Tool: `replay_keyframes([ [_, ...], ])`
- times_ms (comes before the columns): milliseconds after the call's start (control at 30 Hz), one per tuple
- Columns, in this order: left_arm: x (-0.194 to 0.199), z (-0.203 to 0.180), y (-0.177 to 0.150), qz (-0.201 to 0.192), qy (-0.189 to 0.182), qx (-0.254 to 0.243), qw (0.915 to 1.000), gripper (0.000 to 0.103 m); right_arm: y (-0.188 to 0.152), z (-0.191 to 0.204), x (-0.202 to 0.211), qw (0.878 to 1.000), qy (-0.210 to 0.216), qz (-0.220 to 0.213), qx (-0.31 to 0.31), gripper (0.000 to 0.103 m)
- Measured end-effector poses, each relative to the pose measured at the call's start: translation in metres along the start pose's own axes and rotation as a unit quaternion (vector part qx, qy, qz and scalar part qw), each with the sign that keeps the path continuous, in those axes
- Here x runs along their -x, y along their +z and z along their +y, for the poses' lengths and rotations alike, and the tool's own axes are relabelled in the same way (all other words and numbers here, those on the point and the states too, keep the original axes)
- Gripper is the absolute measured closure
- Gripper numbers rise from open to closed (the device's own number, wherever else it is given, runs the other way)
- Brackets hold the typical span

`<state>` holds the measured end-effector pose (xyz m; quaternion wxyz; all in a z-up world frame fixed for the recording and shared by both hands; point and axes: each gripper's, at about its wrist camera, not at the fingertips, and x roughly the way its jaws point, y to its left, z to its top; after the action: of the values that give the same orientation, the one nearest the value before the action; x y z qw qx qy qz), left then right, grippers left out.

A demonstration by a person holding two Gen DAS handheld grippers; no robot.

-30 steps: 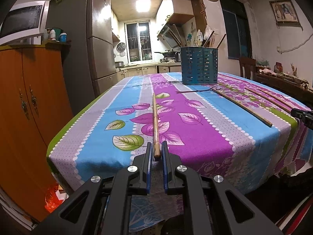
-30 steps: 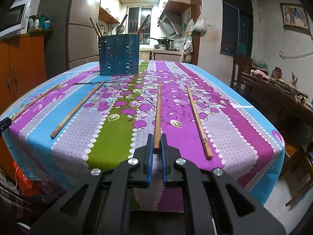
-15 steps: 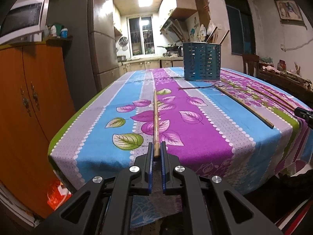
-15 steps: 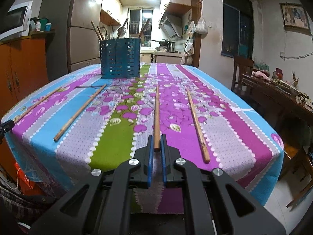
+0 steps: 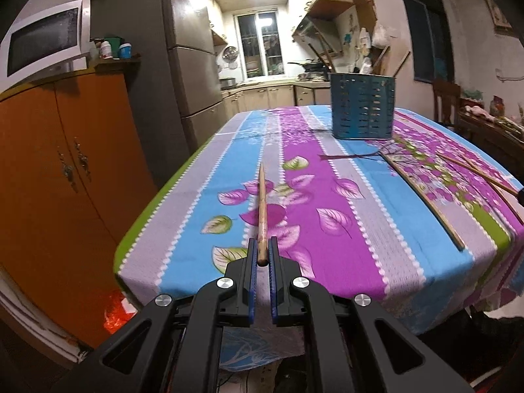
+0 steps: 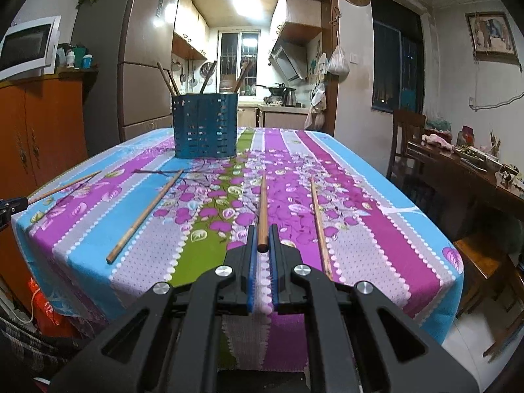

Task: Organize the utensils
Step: 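Lift both chopsticks upright and carry them toward the blue holder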

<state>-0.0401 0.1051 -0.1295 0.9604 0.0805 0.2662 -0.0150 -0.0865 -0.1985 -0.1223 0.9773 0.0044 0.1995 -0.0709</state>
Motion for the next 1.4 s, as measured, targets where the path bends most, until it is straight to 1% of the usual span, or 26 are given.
replay_keyframes([
  [133,0.001,0.002,0.012,0.007,0.020,0.012,0.9997,0.095,0.006,0.000,0.005,1.000,0.006,-0.010,0.000,0.097],
  [233,0.001,0.002,0.020,0.010,0.027,0.017,0.9994,0.095,0.012,0.000,0.009,1.000,0.010,-0.018,0.002,0.097],
  [600,-0.005,0.003,0.037,0.022,0.052,0.012,0.9983,0.095,0.032,-0.001,0.010,0.999,0.026,-0.036,0.002,0.097],
  [833,-0.011,0.003,0.048,0.026,0.061,0.010,0.9978,0.095,0.048,0.001,0.007,0.998,0.037,-0.050,0.008,0.097],
  [1167,-0.016,-0.001,0.059,0.027,0.067,0.000,0.9974,0.095,0.066,-0.008,0.006,0.997,0.035,-0.070,0.005,0.097],
  [1400,-0.017,-0.005,0.070,0.021,0.069,-0.010,0.9974,0.095,0.086,-0.014,0.012,0.994,0.035,-0.099,0.011,0.097],
])
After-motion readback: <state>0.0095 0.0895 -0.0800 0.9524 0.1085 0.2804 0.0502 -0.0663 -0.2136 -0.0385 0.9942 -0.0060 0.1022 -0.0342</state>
